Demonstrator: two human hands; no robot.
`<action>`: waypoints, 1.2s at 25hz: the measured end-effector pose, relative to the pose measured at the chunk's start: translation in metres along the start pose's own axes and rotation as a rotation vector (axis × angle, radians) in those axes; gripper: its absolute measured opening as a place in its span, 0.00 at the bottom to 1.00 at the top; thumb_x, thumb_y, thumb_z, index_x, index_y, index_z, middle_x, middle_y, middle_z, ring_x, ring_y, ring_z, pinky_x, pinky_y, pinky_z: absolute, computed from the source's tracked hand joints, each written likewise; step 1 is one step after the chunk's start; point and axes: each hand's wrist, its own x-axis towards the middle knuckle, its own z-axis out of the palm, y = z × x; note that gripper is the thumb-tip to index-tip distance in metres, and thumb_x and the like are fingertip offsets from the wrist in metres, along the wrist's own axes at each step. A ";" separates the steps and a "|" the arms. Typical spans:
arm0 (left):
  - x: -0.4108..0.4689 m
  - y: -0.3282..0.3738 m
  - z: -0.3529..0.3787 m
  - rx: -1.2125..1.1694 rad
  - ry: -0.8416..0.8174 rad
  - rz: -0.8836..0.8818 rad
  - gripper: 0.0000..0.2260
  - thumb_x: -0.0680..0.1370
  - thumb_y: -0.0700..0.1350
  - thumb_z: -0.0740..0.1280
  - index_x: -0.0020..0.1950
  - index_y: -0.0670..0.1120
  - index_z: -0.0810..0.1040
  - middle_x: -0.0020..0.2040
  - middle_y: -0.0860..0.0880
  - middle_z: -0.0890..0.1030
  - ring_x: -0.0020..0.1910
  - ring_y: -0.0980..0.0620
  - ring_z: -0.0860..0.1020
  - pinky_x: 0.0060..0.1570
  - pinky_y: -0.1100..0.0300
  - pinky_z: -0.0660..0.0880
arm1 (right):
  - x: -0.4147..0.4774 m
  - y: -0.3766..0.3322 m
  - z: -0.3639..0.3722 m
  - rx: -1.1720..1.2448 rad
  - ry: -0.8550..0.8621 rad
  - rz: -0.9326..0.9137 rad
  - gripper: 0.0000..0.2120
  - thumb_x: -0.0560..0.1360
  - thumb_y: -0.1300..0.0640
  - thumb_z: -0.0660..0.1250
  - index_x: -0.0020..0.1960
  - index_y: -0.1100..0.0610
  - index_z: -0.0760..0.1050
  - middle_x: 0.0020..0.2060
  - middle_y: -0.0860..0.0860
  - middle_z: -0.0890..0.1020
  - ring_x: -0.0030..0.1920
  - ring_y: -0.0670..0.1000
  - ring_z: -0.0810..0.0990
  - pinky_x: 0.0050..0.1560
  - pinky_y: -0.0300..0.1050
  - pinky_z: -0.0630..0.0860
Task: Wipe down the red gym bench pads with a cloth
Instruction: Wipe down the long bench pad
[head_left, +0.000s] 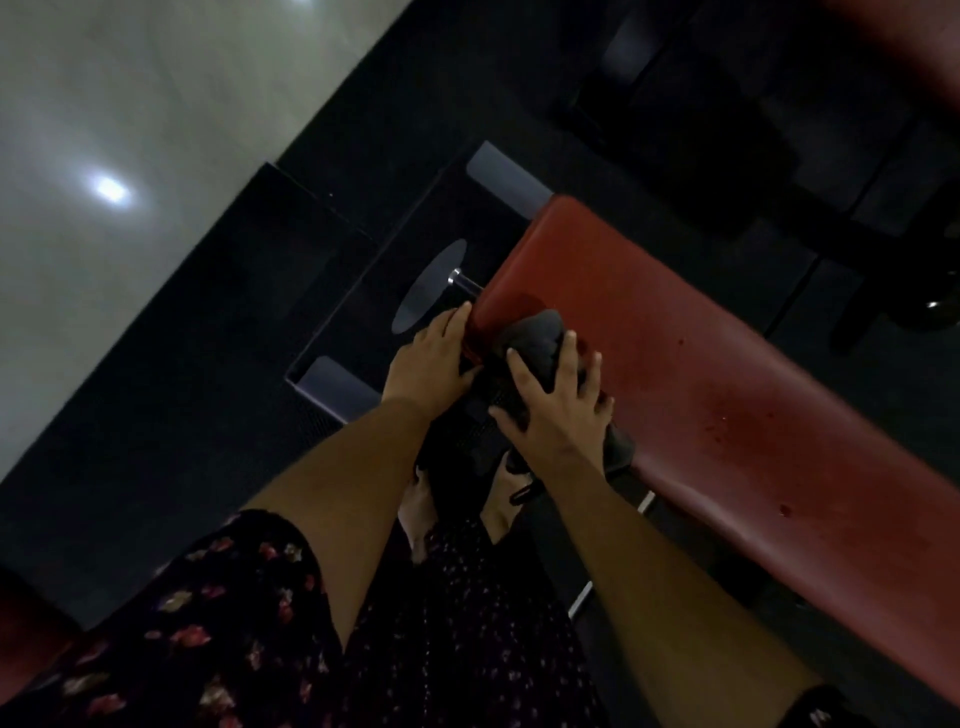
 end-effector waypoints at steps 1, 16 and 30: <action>0.002 -0.003 0.006 -0.065 -0.016 -0.014 0.38 0.79 0.53 0.65 0.80 0.51 0.44 0.77 0.45 0.59 0.71 0.41 0.66 0.60 0.44 0.70 | 0.001 -0.001 0.005 -0.032 0.065 -0.004 0.33 0.74 0.38 0.66 0.74 0.35 0.54 0.77 0.60 0.52 0.71 0.72 0.59 0.54 0.74 0.69; 0.000 -0.008 0.029 -0.512 0.043 -0.103 0.38 0.75 0.60 0.68 0.79 0.54 0.53 0.75 0.46 0.64 0.69 0.44 0.70 0.62 0.42 0.73 | 0.122 0.018 -0.071 -0.628 0.109 -0.458 0.22 0.79 0.52 0.60 0.71 0.36 0.65 0.76 0.57 0.58 0.61 0.66 0.69 0.48 0.59 0.74; 0.024 0.004 0.005 -0.105 0.029 0.161 0.55 0.66 0.68 0.71 0.80 0.46 0.43 0.80 0.47 0.49 0.79 0.48 0.51 0.74 0.46 0.57 | 0.155 0.040 -0.095 -0.419 -0.030 -0.246 0.28 0.80 0.52 0.60 0.75 0.33 0.54 0.77 0.57 0.48 0.65 0.67 0.63 0.58 0.66 0.70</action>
